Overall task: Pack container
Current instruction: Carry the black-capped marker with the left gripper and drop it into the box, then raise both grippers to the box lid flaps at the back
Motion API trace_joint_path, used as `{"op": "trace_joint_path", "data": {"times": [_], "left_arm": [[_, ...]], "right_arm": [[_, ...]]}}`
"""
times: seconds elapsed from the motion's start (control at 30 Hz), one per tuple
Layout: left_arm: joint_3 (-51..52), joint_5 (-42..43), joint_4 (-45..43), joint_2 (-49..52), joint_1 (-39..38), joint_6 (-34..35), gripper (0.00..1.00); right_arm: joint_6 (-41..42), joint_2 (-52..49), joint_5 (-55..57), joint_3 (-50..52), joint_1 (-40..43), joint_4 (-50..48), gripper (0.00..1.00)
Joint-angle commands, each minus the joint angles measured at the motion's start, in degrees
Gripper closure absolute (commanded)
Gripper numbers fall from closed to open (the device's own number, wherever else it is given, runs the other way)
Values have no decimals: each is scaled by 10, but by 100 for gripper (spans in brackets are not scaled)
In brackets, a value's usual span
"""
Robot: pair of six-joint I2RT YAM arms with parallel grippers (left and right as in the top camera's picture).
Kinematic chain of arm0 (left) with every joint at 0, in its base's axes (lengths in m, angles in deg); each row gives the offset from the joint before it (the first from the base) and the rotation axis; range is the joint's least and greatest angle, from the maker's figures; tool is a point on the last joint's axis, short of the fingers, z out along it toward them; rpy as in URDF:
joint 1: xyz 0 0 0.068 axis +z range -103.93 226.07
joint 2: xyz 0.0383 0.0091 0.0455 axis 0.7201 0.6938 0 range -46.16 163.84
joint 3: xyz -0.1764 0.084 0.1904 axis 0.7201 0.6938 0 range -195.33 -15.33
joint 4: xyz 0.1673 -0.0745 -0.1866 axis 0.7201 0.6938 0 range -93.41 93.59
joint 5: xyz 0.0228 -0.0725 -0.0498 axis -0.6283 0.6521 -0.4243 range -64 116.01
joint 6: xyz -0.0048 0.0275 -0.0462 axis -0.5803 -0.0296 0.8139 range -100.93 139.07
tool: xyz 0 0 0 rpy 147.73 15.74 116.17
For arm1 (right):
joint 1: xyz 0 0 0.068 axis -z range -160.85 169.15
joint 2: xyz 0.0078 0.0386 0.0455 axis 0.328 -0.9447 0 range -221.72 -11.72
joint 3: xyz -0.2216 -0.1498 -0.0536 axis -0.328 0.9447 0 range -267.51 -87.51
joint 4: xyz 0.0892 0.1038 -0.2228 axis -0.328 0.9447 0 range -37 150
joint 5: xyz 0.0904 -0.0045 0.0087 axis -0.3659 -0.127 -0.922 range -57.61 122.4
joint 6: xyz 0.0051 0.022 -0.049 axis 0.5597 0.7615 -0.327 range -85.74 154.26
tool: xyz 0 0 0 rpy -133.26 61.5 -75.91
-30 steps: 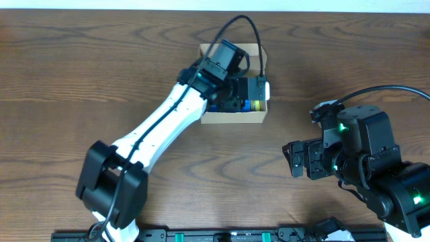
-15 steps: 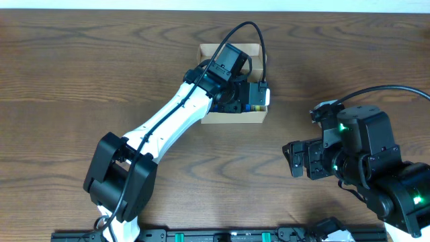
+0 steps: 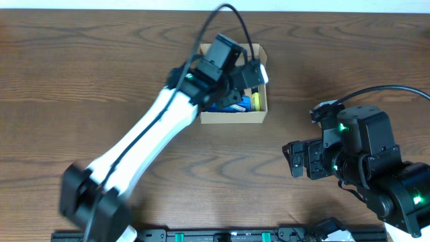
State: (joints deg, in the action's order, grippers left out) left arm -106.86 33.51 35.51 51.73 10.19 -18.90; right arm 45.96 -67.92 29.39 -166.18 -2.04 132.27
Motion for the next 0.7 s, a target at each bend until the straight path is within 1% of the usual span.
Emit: {"op": "trace_joint_path", "data": {"times": [0.0, 0.07, 0.2, 0.27, 0.47, 0.57, 0.67], "left_arm": [[-16, -84, 29, -52, 11, 125, 94], [-16, -86, 48, -68, 27, 161, 94], [-16, -80, 73, -83, 84, 274, 95], [-16, -43, 80, -82, 123, 318, 94], [-16, 122, 74, -53, 223, 380, 95], [-16, 178, 52, -23, 253, 416, 95], [-16, 211, 30, 19, 267, 445, 94]], "right_arm": [[4, 0, 2, -1, -5, 0, 1], [5, 0, 2, -1, -5, 0, 1], [5, 0, 2, -1, -5, 0, 1], [5, 0, 2, -1, -5, 0, 1], [4, 0, 2, -1, -5, -13, 1], [4, -1, 2, -1, -5, -34, 1], [5, -1, 2, -1, -5, -52, 1]]}}
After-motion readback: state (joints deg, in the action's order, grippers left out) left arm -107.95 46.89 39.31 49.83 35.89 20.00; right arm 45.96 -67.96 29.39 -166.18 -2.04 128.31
